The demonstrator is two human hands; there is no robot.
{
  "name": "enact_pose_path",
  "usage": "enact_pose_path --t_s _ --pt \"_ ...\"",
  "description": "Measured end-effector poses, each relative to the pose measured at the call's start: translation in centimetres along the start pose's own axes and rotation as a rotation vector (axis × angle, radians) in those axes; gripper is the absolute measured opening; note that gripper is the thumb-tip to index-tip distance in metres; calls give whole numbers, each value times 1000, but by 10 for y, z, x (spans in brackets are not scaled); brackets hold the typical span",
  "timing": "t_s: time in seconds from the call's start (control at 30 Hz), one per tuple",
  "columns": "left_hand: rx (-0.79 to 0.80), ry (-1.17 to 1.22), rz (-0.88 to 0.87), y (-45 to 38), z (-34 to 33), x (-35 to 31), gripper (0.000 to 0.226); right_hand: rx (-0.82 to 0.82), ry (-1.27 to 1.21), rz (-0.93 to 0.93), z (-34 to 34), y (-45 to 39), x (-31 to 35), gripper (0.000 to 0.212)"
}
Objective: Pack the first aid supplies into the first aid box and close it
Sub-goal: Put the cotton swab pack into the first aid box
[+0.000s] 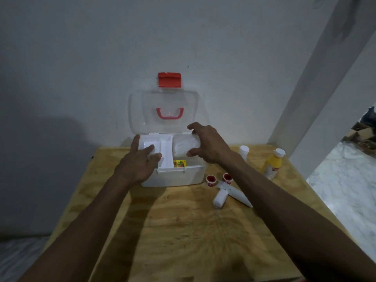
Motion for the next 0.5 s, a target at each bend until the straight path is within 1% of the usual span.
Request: enact_pose_path --t_s 0.13,0.37,0.5 --pt "16 1 13 -4 -4 3 57 37 6 4 -13 -5 -1 83" --pt "17 8 25 -6 -6 5 58 38 58 -23 -26 -12 -6 82" --pt "17 7 31 -7 -7 6 58 78 70 -25 -31 -15 -7 84"
Point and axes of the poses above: each hand's wrist, its own y-axis away from the middle knuckle, its own z-axis out of the back of the hand, x = y × z, the point moved 10 cm from there along -y, towards the middle knuckle, and after that the axes turned 14 degrees about -y, right-handed, at the moved point
